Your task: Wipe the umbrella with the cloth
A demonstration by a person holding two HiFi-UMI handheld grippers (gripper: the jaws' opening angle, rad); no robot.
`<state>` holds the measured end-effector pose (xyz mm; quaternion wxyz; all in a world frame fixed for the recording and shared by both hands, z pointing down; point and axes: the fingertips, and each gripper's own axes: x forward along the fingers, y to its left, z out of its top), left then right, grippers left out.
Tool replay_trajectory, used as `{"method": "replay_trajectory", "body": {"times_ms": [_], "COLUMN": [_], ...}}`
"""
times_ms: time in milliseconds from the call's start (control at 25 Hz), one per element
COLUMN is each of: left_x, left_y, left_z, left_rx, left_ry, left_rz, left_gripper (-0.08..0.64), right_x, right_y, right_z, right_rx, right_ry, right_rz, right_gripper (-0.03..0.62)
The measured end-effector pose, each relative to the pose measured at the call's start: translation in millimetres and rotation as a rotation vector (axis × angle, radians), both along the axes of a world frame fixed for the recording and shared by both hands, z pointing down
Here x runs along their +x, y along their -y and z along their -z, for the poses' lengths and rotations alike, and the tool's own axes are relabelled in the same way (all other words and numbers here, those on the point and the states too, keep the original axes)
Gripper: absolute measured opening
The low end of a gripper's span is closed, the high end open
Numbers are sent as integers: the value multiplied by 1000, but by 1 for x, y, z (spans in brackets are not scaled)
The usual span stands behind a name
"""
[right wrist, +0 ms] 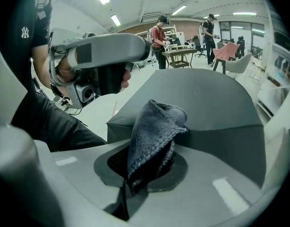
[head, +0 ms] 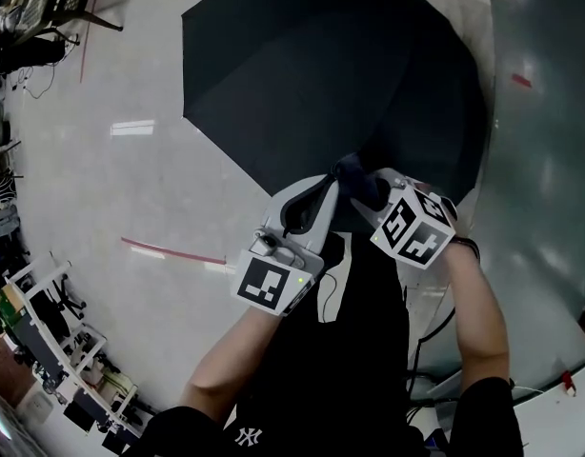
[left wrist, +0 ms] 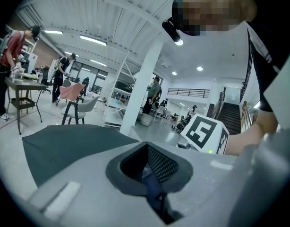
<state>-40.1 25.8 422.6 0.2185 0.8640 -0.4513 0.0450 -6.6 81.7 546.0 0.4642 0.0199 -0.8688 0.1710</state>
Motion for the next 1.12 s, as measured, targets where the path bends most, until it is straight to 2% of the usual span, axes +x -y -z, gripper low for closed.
{"method": "replay_trajectory", "body": {"times_ms": [400, 600, 760, 1120], "left_x": [16, 34, 49, 87], "left_y": [35, 61, 78, 126], "left_z": [-6, -7, -14, -13], "left_rx": [-19, -1, -43, -36], "left_ry": [12, -9, 15, 26], "left_rz": [20, 27, 11, -17], "left_gripper": [3, 3, 3, 3], "right_x": [29, 49, 65, 94], "right_y": [52, 85, 112, 166], "right_z": [-10, -11, -10, -11], "right_rx": [-12, -20, -26, -19], "right_ry": [-25, -16, -8, -9], "right_rz": [0, -27, -49, -73], "right_gripper": [83, 84, 84, 84]}}
